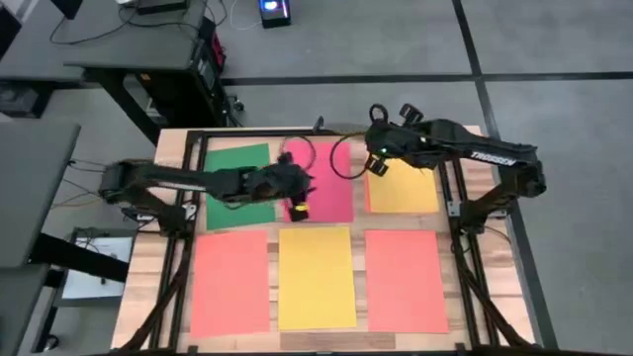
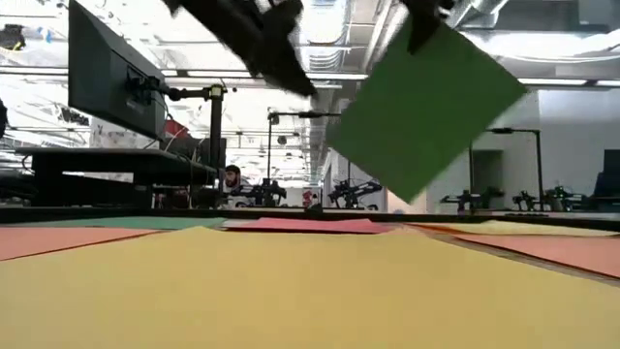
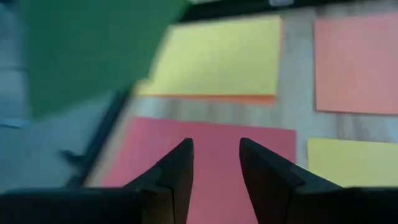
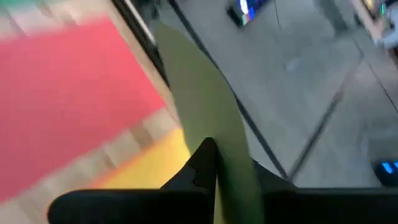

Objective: Organize paper
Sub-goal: Stack the green paper on top of the green paper

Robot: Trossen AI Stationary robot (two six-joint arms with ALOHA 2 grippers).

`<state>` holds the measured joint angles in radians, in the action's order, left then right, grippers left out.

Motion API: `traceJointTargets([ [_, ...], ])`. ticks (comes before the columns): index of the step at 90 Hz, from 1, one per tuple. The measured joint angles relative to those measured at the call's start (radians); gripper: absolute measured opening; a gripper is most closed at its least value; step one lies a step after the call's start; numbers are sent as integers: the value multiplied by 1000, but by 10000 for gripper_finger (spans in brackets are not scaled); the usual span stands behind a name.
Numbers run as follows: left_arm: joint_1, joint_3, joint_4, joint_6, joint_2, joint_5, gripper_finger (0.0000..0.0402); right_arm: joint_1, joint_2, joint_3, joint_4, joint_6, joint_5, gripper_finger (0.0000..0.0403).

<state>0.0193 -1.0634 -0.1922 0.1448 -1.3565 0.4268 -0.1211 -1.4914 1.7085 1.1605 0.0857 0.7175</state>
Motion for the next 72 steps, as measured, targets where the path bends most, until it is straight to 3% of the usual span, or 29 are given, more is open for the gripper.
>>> traceJointTargets([
  [20,-104,57,-128,-112,279,126,113,40,-7,1,-265,-121,-207,0],
  [41,-129,148,-150,-91,418,143,113,64,-20,0,-278,-152,-433,0],
  [49,-115,156,-155,-55,421,86,118,71,-35,0,-283,-156,-501,0],
  [65,-27,155,-76,-39,387,-177,143,75,-59,0,-311,-198,-534,0],
  [72,3,156,-48,-10,355,-221,155,73,-76,0,-349,-217,-565,0],
])
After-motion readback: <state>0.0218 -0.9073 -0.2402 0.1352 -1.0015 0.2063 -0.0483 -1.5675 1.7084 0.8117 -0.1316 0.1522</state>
